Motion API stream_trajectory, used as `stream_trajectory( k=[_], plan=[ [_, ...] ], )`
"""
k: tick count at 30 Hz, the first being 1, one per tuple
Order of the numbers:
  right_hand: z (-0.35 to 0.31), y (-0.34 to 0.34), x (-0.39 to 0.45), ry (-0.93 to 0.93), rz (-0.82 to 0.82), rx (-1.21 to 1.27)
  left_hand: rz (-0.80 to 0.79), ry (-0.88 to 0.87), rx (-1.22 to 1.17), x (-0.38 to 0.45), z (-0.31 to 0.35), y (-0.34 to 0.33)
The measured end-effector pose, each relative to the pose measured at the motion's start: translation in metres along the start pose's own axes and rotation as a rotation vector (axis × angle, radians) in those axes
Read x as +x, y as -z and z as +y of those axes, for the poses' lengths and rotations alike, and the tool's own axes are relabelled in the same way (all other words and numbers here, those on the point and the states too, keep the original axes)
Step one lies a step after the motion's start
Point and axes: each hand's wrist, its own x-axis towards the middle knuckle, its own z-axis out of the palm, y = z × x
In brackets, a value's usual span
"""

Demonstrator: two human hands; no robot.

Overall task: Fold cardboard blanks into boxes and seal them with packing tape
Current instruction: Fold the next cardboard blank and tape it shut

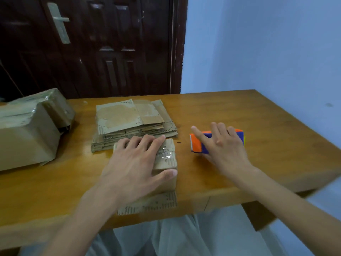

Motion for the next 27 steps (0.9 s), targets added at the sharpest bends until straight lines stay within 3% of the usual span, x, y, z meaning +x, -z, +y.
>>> stream_trajectory(
  k=[4,8,11,13,15,17,19,21,27],
  plan=[
    [-0.016,-0.017,-0.011,-0.148,0.007,0.187,-0.003,0.02,0.011,0.003,0.004,0.001],
    [-0.034,0.007,-0.023,-0.218,0.003,0.389,-0.015,0.025,0.025,0.002,0.003,0.001],
    [-0.056,0.041,-0.035,-0.305,0.052,0.975,-0.016,0.025,0.053,0.002,0.003,-0.001],
    [-0.075,0.056,-0.029,-0.363,-0.048,1.407,-0.011,0.019,0.048,0.002,0.002,-0.003],
    [-0.091,0.061,-0.02,-0.432,-0.053,1.562,-0.003,0.014,0.034,0.001,0.002,-0.003],
    [-0.102,0.067,-0.02,-0.482,0.059,1.518,0.003,0.013,0.018,-0.001,0.003,-0.001],
    [-0.114,0.073,-0.028,-0.439,0.183,1.32,-0.006,0.007,-0.009,-0.001,0.002,-0.001],
    [-0.132,0.072,-0.04,-0.406,0.221,1.215,-0.028,0.004,-0.031,0.0,0.002,0.001],
    [-0.162,0.053,-0.044,-0.539,0.343,1.285,-0.042,0.038,-0.019,0.003,0.0,-0.002]
  ],
)
